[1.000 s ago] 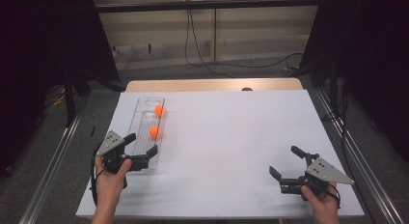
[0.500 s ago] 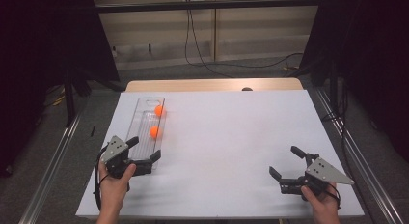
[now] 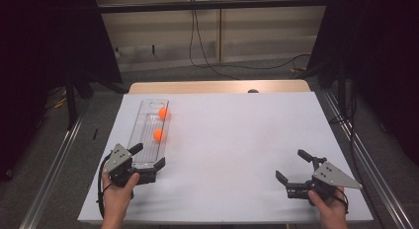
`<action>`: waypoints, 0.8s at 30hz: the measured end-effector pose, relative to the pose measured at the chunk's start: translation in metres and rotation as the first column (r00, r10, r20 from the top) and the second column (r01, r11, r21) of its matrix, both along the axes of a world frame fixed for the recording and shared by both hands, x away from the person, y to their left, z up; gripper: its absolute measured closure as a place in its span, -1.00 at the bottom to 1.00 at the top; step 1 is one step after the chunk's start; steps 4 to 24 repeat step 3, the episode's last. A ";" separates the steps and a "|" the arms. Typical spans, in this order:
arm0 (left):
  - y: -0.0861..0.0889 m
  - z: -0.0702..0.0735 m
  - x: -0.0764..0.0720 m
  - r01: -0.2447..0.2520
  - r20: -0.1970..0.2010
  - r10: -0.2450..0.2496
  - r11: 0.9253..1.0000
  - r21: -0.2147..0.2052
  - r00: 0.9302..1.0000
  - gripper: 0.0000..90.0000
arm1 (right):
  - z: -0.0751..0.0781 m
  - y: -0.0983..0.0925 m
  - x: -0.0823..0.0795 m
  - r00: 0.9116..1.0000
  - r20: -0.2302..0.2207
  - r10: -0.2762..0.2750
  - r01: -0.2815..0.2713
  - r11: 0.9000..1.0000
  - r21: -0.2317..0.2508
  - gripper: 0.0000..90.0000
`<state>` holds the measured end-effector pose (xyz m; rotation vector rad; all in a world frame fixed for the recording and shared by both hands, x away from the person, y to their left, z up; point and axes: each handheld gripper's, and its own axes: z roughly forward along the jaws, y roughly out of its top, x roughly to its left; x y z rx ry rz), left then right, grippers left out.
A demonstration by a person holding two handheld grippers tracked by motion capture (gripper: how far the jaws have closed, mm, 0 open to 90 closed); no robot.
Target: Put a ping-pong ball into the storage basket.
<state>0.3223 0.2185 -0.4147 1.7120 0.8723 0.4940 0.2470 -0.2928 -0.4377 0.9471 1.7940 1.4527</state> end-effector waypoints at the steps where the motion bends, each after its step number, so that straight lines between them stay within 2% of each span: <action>1: 0.000 0.000 0.000 0.005 0.005 -0.005 1.000 0.003 1.000 -0.93 | 0.000 0.000 0.000 1.000 0.000 0.001 -0.001 1.000 0.000 -0.99; 3: -0.001 0.000 -0.001 -0.003 0.007 0.003 1.000 -0.006 1.000 -0.94 | 0.000 0.000 0.000 1.000 -0.003 0.003 -0.003 1.000 0.001 -0.99; 24: -0.001 0.000 -0.001 -0.003 0.007 0.003 1.000 -0.006 1.000 -0.94 | 0.000 0.000 0.000 1.000 -0.003 0.003 -0.003 1.000 0.001 -0.99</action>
